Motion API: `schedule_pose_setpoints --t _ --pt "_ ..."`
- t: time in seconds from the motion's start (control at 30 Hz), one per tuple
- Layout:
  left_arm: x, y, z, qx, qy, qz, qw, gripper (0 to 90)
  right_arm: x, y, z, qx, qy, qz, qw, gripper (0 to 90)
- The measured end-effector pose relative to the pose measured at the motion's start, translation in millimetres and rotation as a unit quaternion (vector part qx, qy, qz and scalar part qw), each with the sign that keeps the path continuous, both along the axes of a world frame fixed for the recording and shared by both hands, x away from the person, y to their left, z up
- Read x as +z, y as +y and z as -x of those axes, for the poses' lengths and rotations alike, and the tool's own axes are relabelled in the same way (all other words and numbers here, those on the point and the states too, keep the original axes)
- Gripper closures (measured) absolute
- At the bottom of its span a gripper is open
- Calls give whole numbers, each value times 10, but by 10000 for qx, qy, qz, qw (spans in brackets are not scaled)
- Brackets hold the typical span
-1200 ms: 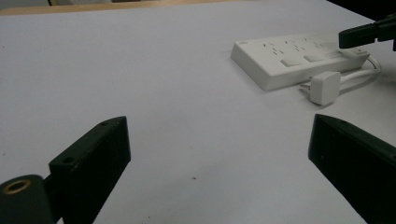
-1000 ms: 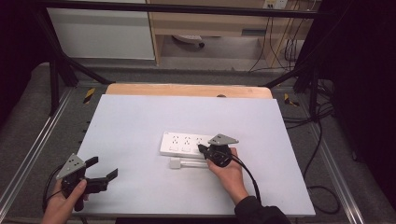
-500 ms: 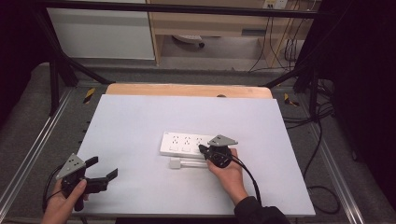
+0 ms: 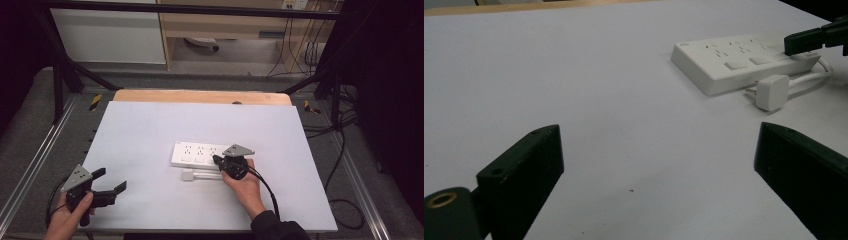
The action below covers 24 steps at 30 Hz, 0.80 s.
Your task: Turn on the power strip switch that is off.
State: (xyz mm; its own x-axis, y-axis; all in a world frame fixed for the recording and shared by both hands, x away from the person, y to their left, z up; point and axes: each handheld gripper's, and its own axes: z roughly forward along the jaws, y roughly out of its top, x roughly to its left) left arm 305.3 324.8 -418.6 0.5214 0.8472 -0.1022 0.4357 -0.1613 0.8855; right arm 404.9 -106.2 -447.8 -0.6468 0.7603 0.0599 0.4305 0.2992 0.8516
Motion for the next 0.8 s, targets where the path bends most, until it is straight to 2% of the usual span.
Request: schedule_pose_setpoints --t 0.8 --pt "-2 -2 0 -12 12 -24 10000 57 -7 12 10 27 -16 -1 10000 900"
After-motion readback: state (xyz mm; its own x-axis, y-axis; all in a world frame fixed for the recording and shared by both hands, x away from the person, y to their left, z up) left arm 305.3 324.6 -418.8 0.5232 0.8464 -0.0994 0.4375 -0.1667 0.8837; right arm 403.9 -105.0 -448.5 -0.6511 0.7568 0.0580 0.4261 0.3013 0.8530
